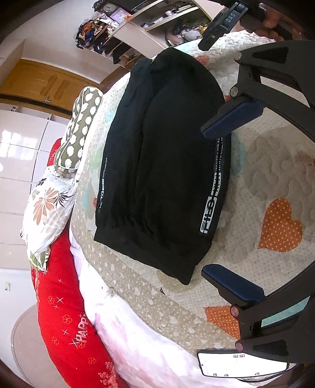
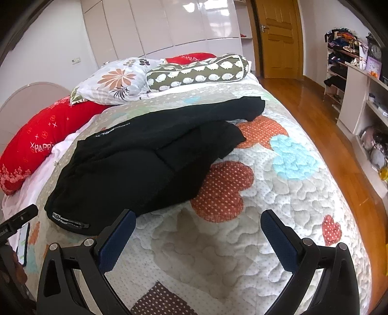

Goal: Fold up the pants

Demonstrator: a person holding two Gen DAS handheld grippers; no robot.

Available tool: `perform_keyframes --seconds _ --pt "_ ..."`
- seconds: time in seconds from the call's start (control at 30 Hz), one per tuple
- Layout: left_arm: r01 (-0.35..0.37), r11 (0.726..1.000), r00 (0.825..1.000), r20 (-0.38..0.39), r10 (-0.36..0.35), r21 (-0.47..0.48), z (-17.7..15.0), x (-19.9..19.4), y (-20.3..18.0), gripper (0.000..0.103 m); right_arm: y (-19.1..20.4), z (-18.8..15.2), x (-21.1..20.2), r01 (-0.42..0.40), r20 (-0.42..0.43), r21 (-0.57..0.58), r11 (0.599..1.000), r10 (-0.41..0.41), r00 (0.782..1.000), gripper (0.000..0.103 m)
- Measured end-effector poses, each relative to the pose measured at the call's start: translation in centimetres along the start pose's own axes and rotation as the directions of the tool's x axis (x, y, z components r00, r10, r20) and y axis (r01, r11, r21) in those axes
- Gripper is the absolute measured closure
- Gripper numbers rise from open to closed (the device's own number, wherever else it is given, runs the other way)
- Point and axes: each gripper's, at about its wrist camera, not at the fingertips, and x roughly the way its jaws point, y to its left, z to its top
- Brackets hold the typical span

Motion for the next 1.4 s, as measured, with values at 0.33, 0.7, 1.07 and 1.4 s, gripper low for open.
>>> perform_keyframes --seconds 0.33,0.7,1.07,1.4 --pt "-0.002 0.999 0.999 -0.032 0.001 -0.033 -0.1 1.6 1.1 0.000 0.1 1.3 1.6 -0.005 -0.010 0.002 1.000 0.005 1.000 0.000" --pt "0.065 0.973 0.994 -0.071 -0.082 -0.221 -1.1 4.9 4.6 0.000 -2.3 2.6 4.7 -0.007 -0.025 0.066 0.998 0.009 1.000 0.000" --pt "0.068 0.965 0.993 -0.079 -0.091 -0.252 1.1 8.1 3.6 0.042 -5.2 5.0 8.9 -0.110 -0.001 0.199 0.974 0.112 0.994 0.095" --pt "0.180 0.964 0.982 -0.017 -0.186 -0.195 0.7 1.9 4.5 0.089 -4.5 1.6 -0.8 -0.188 0.104 0.109 0.976 0.177 0.979 0.100"
